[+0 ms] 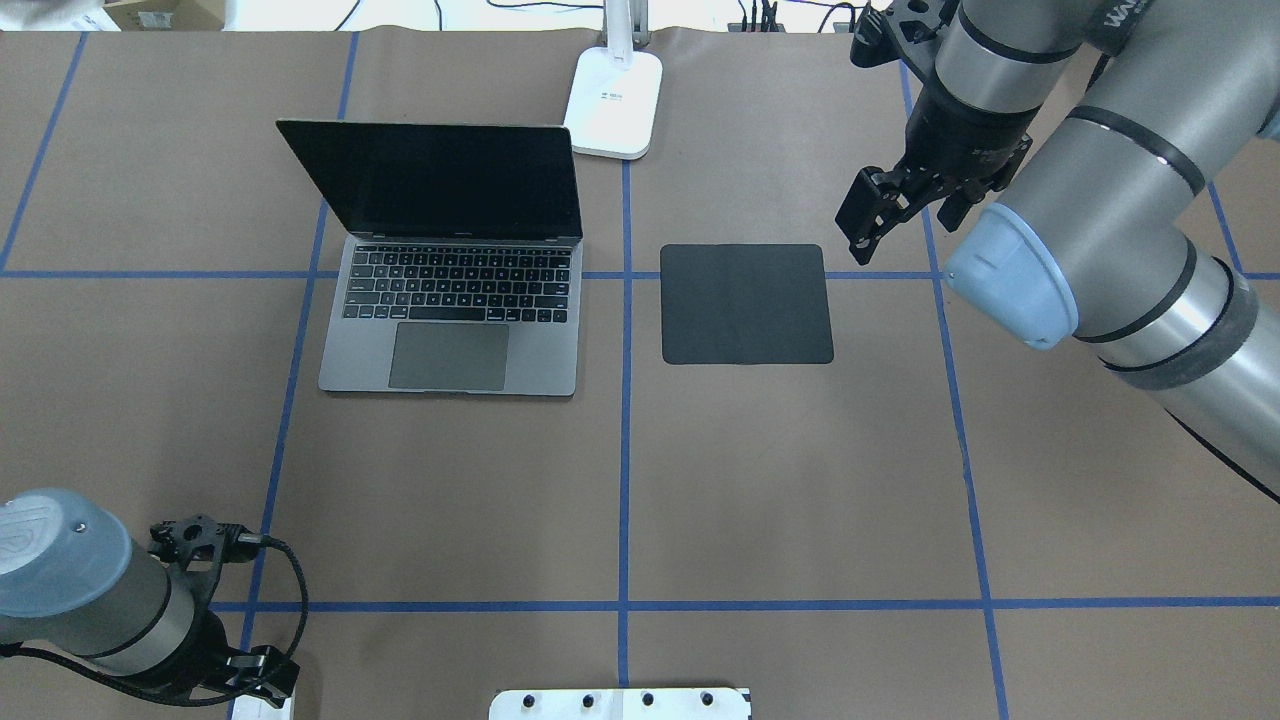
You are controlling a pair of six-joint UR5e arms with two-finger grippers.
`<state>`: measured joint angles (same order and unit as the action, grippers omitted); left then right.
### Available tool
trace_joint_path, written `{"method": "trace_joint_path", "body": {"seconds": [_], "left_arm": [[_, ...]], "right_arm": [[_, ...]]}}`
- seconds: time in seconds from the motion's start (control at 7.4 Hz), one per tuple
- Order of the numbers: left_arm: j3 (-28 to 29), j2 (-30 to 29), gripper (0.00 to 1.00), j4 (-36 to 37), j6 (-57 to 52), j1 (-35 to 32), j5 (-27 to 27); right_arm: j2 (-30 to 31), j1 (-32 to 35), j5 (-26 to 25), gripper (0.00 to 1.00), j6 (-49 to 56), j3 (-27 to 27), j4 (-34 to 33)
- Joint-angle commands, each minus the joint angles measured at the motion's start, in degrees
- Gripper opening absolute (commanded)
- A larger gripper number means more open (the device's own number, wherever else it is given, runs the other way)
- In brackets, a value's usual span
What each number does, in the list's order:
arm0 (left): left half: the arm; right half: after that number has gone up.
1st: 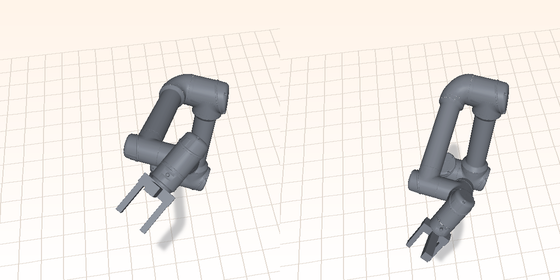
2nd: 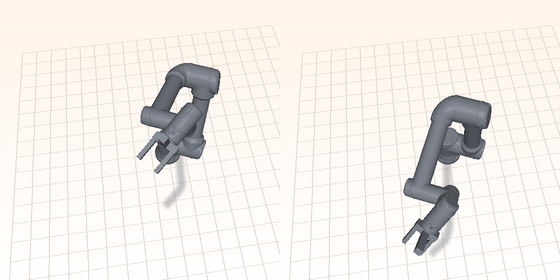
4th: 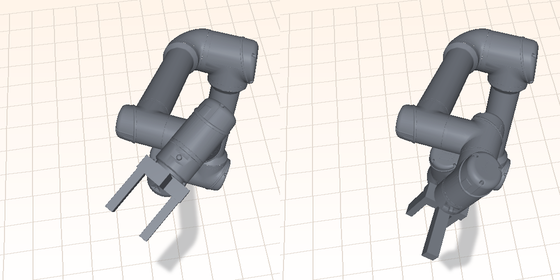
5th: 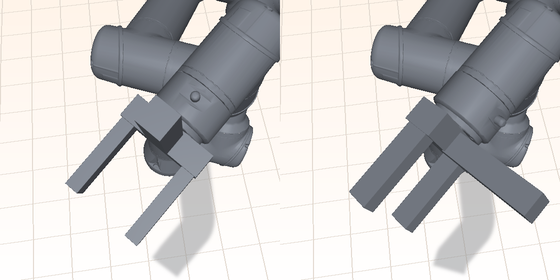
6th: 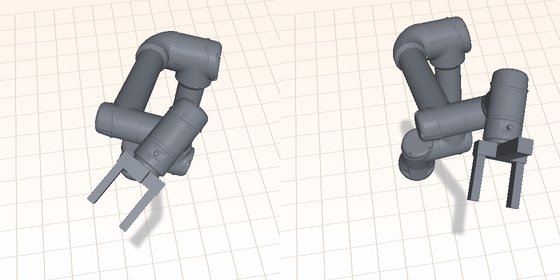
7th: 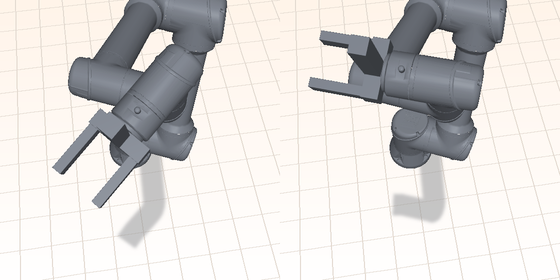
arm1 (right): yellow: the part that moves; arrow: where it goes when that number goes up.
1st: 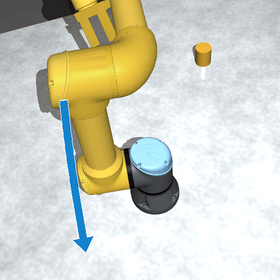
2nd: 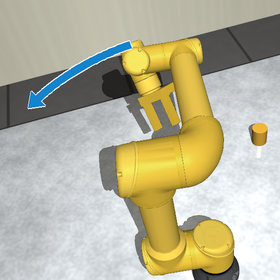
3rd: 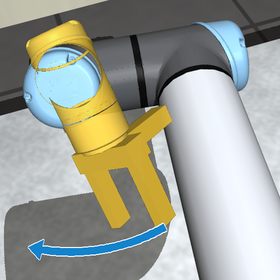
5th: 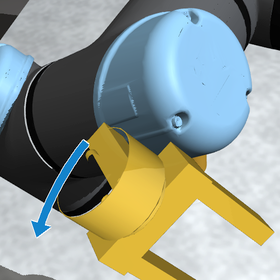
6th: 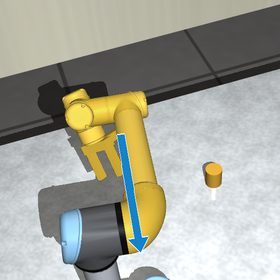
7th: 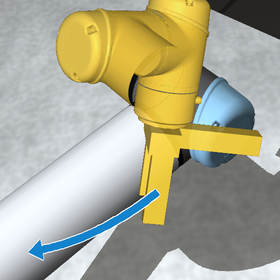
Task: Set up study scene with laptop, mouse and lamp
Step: 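Lower the left gripper and grasp the white mouse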
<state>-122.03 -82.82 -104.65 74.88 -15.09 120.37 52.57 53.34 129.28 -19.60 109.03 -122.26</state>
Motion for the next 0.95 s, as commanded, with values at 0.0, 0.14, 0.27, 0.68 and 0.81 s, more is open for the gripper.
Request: {"method": "trace_joint_path", "body": {"seconds": [0.0, 0.14, 0.27, 0.68, 0.81], "left_arm": [[2.32, -2.7, 0.99, -0.29, 0.18, 0.58, 0.13], [2.14, -2.52, 0.99, -0.29, 0.18, 0.5, 0.22], [2.06, -2.09, 0.98, -0.29, 0.27, 0.5, 0.22], [1.97, -1.82, 0.98, -0.47, 1.5, 0.5, 0.66], [2.23, -1.73, 0.98, -0.47, 1.5, 0.41, 0.74]], "right_arm": [[-0.01, 0.01, -0.51, 1.0, 0.0, 0.22, 0.0], [-0.02, -0.08, -0.78, 1.0, 0.0, 0.22, 0.0], [-0.1, -0.08, -0.78, 1.0, -0.09, 0.3, 0.0], [-0.28, -0.43, -0.7, 1.0, -0.09, 0.04, -0.09], [-0.28, -0.43, -0.78, 1.0, -0.09, -0.05, -0.09]]}}
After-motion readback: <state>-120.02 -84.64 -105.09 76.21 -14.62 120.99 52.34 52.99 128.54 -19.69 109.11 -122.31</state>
